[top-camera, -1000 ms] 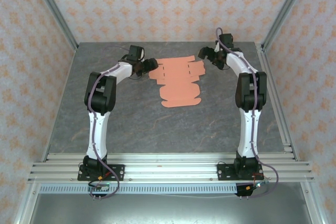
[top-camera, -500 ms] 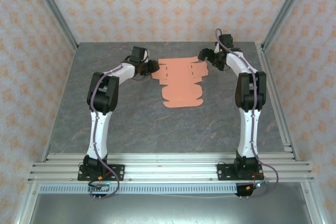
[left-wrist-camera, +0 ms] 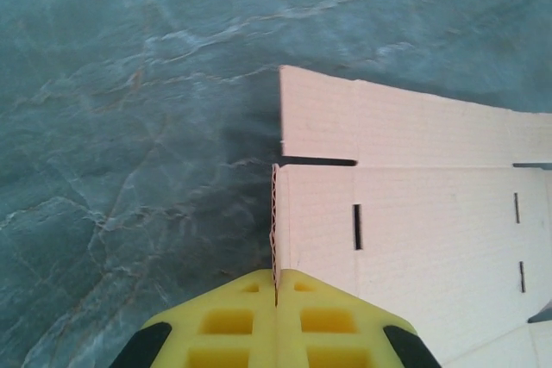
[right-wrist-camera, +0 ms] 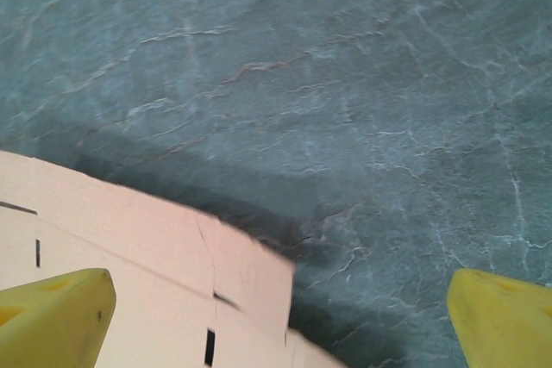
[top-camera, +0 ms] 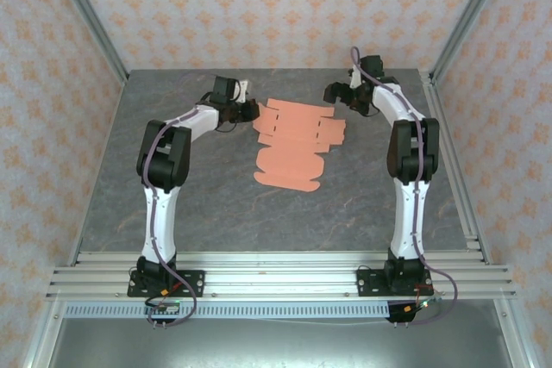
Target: Fold the paper box
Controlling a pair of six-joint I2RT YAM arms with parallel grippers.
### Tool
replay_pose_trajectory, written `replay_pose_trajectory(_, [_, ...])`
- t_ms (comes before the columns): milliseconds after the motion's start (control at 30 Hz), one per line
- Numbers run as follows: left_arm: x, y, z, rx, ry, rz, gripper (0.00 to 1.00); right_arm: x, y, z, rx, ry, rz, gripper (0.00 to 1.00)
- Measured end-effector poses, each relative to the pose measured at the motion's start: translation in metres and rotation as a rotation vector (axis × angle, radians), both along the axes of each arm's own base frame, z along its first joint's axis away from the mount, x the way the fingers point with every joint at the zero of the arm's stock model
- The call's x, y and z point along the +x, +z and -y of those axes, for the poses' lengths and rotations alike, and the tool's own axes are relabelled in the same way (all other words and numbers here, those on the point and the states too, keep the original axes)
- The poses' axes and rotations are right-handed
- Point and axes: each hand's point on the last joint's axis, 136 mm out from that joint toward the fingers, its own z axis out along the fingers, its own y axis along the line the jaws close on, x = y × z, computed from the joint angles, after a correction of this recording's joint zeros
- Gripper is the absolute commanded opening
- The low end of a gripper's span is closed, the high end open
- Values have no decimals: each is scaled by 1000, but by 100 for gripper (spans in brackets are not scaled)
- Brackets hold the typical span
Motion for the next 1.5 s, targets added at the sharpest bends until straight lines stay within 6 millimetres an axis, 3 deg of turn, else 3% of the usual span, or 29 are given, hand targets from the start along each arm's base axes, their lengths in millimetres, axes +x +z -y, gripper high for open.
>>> replay_pose_trajectory(233, [-30, 86, 12, 52, -238, 294, 0, -17, 65, -23, 42, 224, 159, 95])
replay_pose_trajectory(400, [-44, 122, 21, 51, -349, 430, 0, -37, 75, -43, 108, 381, 177, 88])
replay_pose_trajectory(667, [-47, 126, 25, 48, -391, 466, 0, -74, 71, -77, 235, 568, 152, 83])
replay_pose_trajectory(867, [-50, 125, 27, 32, -407, 467, 0, -83, 62, -85, 251, 589, 124, 81])
replay_pose_trajectory(1300, [-46, 121, 25, 34, -373, 467, 0, -90, 61, -99, 243, 635, 130, 49])
replay_pose_trajectory(1500, [-44, 112, 21, 29, -326, 453, 0, -88, 60, -100, 156, 628, 142, 20])
